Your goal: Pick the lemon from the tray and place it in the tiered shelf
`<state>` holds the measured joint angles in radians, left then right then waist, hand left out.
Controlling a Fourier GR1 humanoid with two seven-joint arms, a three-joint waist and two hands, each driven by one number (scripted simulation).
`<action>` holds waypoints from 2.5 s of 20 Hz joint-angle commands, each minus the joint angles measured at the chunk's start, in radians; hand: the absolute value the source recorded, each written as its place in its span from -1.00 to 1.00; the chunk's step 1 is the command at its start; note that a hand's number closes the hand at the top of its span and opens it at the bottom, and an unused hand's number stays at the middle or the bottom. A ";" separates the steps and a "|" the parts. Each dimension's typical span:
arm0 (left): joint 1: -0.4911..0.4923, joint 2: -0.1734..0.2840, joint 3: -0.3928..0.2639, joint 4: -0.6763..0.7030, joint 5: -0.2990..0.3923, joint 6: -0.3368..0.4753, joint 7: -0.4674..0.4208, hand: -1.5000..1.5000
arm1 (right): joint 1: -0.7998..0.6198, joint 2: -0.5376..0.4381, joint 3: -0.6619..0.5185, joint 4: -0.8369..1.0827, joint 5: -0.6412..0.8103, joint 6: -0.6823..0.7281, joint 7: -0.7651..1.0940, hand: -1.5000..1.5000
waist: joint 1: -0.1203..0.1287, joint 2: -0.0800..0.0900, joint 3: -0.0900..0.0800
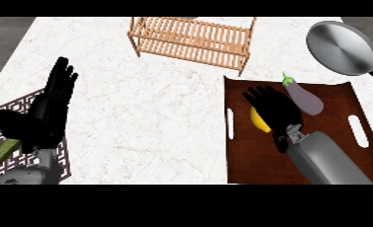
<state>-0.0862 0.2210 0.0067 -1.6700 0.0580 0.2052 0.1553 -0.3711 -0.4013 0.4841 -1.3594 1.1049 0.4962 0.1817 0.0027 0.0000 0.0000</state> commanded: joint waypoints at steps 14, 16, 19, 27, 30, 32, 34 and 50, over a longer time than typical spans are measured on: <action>-0.009 -0.027 0.008 -0.009 -0.026 -0.022 0.018 0.00 | -0.008 0.389 -0.078 0.124 0.108 -0.093 0.351 1.00 | 0.013 0.003 0.001; -0.023 -0.012 0.023 -0.009 -0.023 -0.025 0.017 0.00 | -0.002 0.393 -0.128 0.096 0.051 -0.147 0.460 1.00 | 0.017 0.004 0.004; -0.030 -0.017 -0.001 -0.009 -0.019 -0.048 0.020 0.00 | -0.021 0.396 -0.071 0.051 -0.031 -0.223 0.628 1.00 | 0.058 0.004 0.004; -0.059 -0.038 -0.021 0.036 -0.029 -0.048 0.003 0.00 | -0.188 0.400 0.126 -0.043 -0.266 -0.486 0.990 1.00 | 0.105 0.009 0.000; -0.048 -0.050 -0.039 0.034 -0.032 -0.052 -0.006 0.00 | -0.285 0.400 0.129 -0.097 -0.250 -0.631 1.071 1.00 | 0.108 0.001 -0.001; -0.064 -0.036 -0.033 0.027 -0.039 -0.048 0.026 0.00 | -0.343 0.401 0.120 -0.130 -0.226 -0.696 1.125 1.00 | 0.092 -0.006 0.000; -0.077 -0.038 -0.016 0.045 -0.022 -0.052 0.020 0.00 | -0.402 0.401 0.117 -0.134 -0.198 -0.736 1.182 1.00 | 0.080 -0.005 -0.002; -0.037 -0.043 0.001 0.041 -0.034 -0.032 -0.008 0.00 | -0.720 0.401 -0.064 0.034 -0.018 -0.657 1.305 1.00 | 0.041 -0.007 -0.003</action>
<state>-0.1322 0.1801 0.0013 -1.6290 0.0185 0.1756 0.1604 -1.0196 -0.0140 0.4615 -1.3636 1.0652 -0.1375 1.2375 0.0498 -0.0101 -0.0036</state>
